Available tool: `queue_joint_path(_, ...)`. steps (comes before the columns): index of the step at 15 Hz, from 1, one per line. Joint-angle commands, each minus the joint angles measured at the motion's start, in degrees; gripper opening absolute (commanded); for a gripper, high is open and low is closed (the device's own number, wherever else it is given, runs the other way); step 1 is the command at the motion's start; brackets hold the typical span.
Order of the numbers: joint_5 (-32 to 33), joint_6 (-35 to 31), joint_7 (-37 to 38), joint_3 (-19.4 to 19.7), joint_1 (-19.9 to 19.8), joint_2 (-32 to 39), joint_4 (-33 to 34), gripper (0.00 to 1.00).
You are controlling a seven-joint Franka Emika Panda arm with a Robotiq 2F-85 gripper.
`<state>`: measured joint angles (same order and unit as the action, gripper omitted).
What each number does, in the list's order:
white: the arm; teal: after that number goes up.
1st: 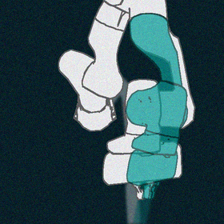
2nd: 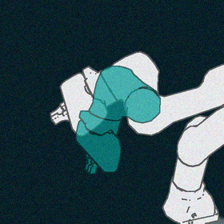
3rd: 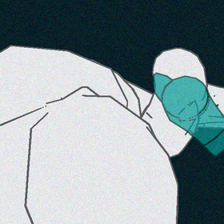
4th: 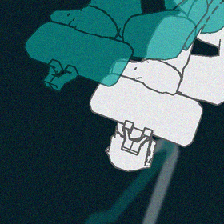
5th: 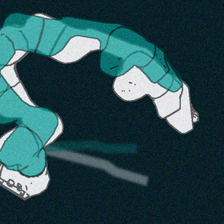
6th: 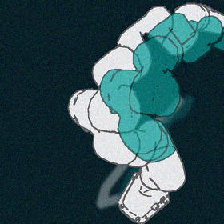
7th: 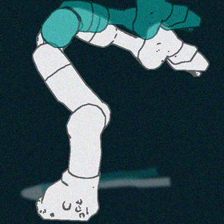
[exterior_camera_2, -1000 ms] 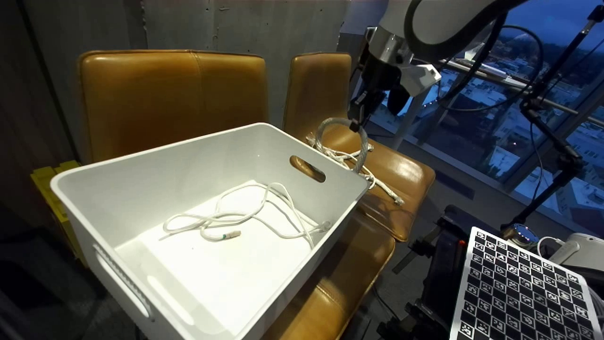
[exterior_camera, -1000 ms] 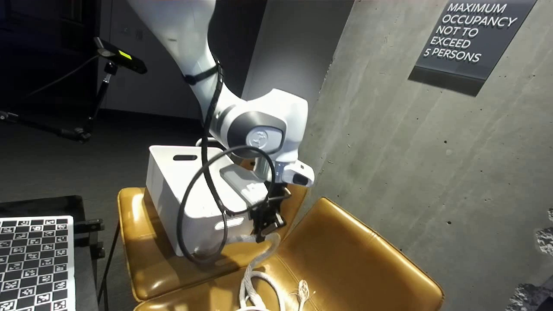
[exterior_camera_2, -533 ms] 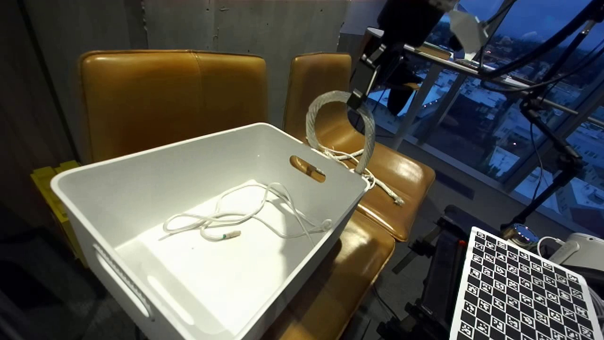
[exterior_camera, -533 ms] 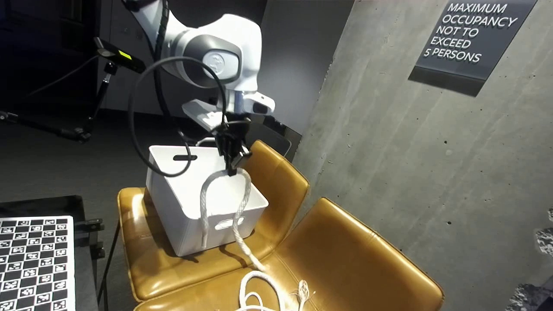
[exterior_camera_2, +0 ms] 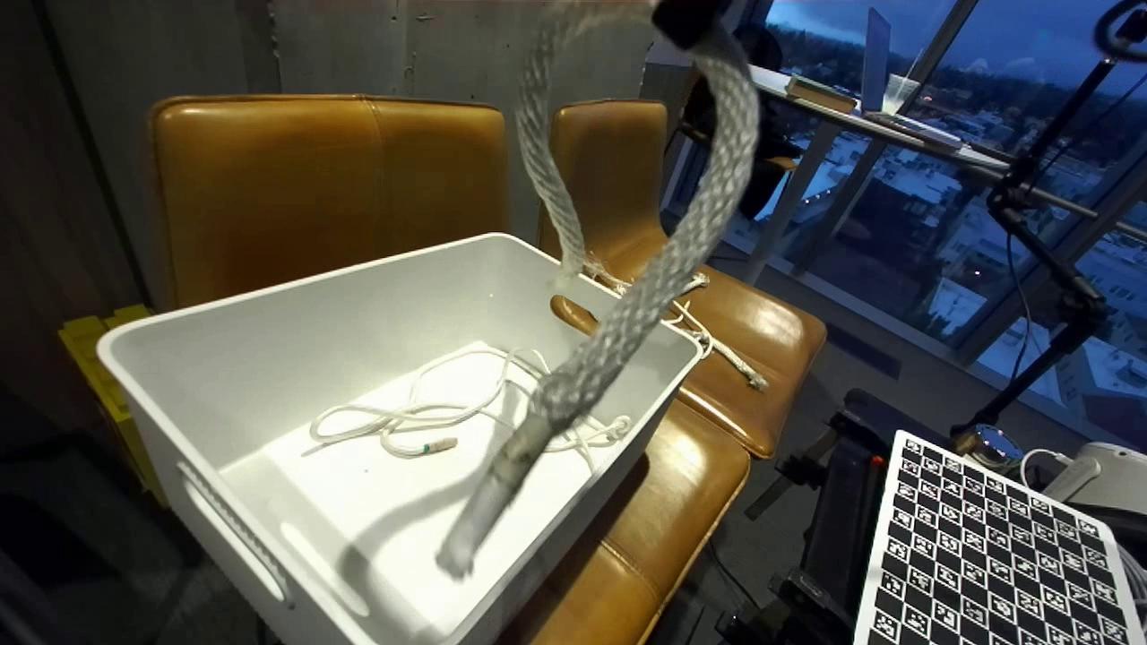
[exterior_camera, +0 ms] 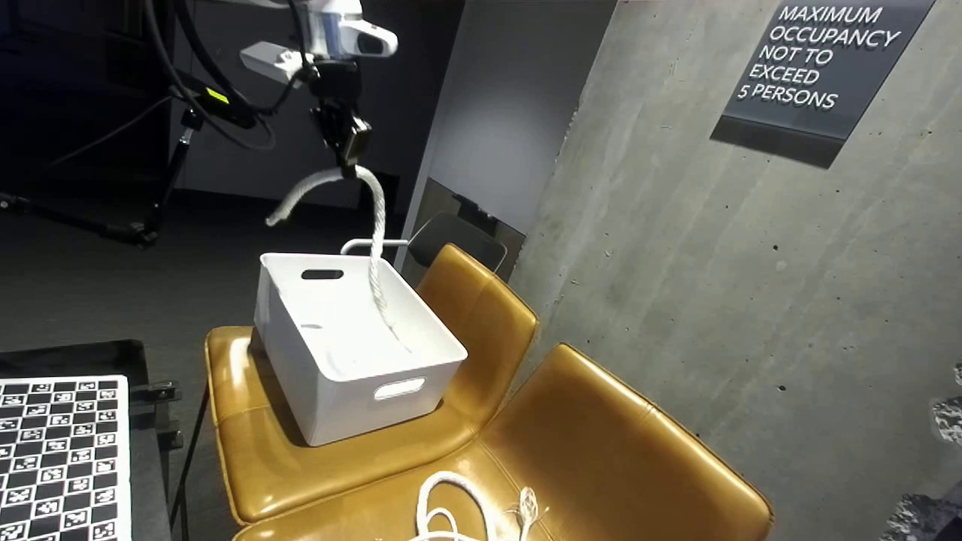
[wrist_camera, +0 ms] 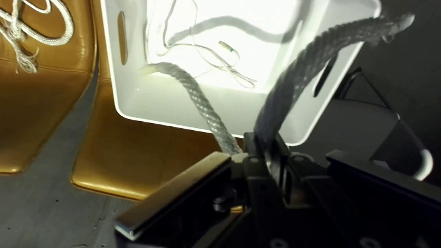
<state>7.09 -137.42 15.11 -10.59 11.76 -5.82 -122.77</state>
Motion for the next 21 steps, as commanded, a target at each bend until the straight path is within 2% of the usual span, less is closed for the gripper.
queue_joint_path(1,1.89,5.87,4.54,-4.04,1.19,-1.79,4.5,0.03)
queue_joint_path(3,2.37,6.8,4.79,-5.17,0.94,-1.3,5.99,0.03)
queue_joint_path(5,3.03,6.64,3.9,-4.71,0.04,-0.35,6.71,0.03)
queue_joint_path(14,3.75,6.05,-1.78,2.32,-6.11,4.3,9.15,0.03)
queue_joint_path(21,4.03,4.68,-2.2,3.66,-6.4,4.92,5.49,0.03)
